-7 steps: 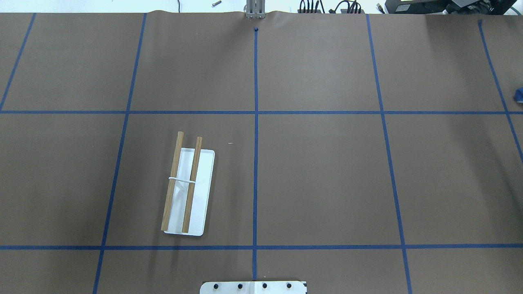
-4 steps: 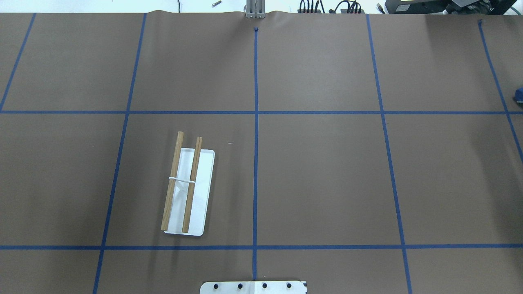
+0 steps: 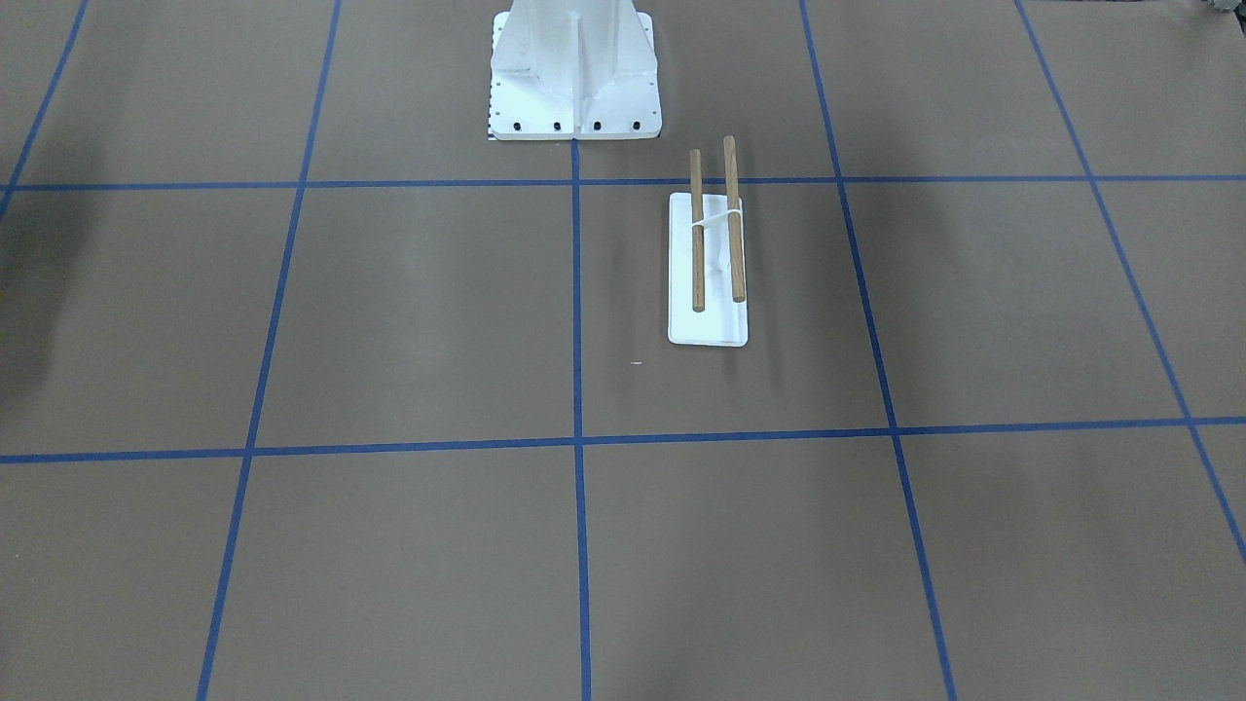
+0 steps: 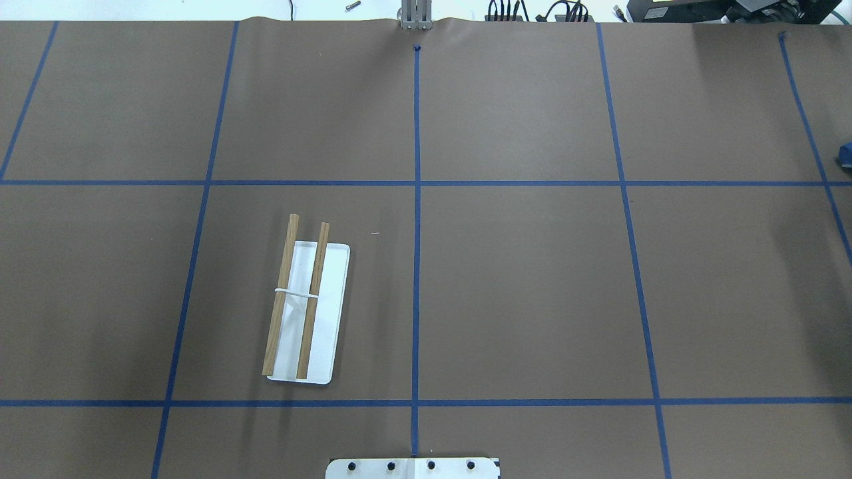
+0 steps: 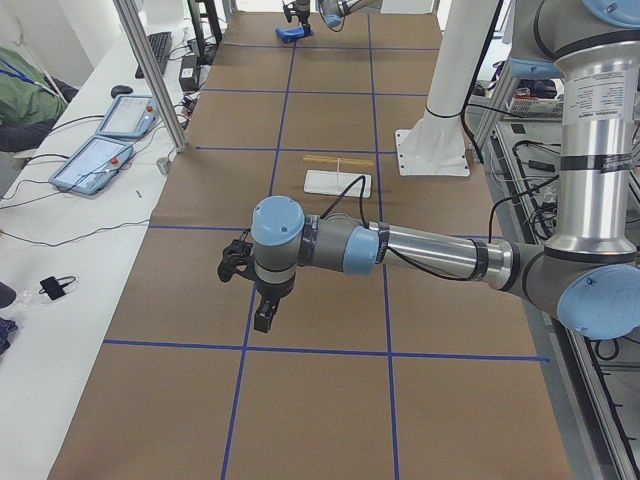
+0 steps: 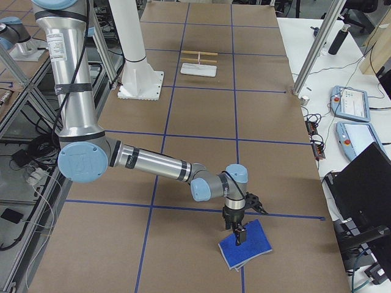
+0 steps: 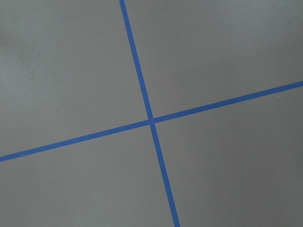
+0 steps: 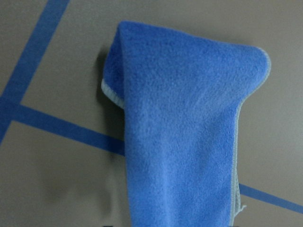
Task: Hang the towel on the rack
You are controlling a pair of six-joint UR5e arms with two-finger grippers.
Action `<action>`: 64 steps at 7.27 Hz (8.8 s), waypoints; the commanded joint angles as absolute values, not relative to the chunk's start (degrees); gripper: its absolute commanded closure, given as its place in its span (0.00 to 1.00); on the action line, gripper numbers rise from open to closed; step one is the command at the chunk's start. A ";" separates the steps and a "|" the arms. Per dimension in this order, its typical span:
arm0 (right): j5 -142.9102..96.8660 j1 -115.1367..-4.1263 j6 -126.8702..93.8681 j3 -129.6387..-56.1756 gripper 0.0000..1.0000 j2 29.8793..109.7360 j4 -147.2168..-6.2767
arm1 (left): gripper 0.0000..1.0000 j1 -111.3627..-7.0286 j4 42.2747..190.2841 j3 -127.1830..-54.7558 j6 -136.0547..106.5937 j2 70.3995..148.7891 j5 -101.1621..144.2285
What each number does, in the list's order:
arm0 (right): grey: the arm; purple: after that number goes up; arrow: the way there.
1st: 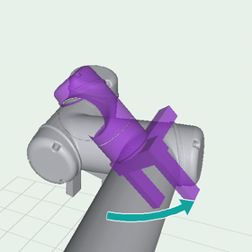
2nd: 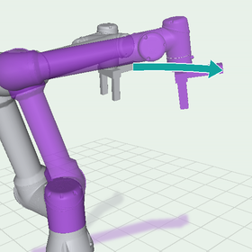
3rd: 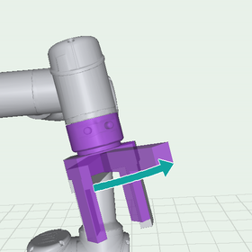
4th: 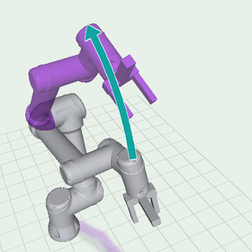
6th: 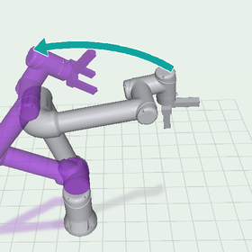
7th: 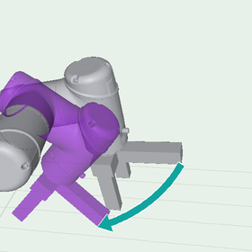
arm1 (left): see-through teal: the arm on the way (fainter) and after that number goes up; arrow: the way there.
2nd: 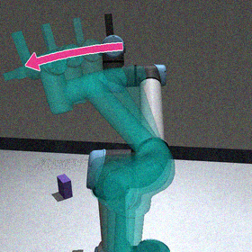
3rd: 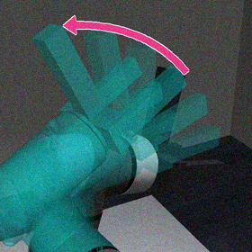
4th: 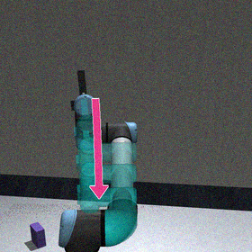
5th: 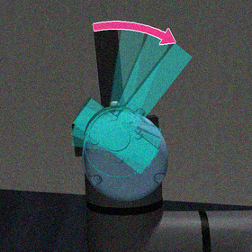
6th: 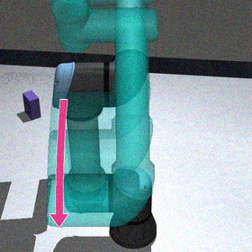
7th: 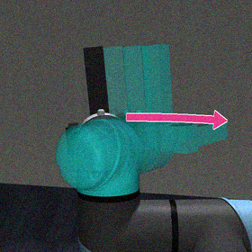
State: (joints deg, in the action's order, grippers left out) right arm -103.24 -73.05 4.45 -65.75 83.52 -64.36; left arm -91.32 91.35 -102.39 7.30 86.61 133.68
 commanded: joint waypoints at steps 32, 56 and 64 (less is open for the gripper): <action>-120.41 -69.99 3.44 -92.79 1.00 79.10 -71.01 | 0.01 -88.25 109.22 -99.15 6.17 89.03 134.91; -89.39 -34.46 -68.29 -104.68 1.00 48.60 -74.00 | 0.01 -41.49 138.33 -86.23 -144.05 128.23 111.45; -89.38 -33.40 -68.29 -107.05 1.00 50.80 -74.44 | 0.93 -41.13 145.02 -83.23 -143.88 127.88 106.61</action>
State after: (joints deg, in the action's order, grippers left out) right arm -89.38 -33.61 -68.29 -106.97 50.38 -74.40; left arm -41.13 144.79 -83.31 -143.86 127.89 107.14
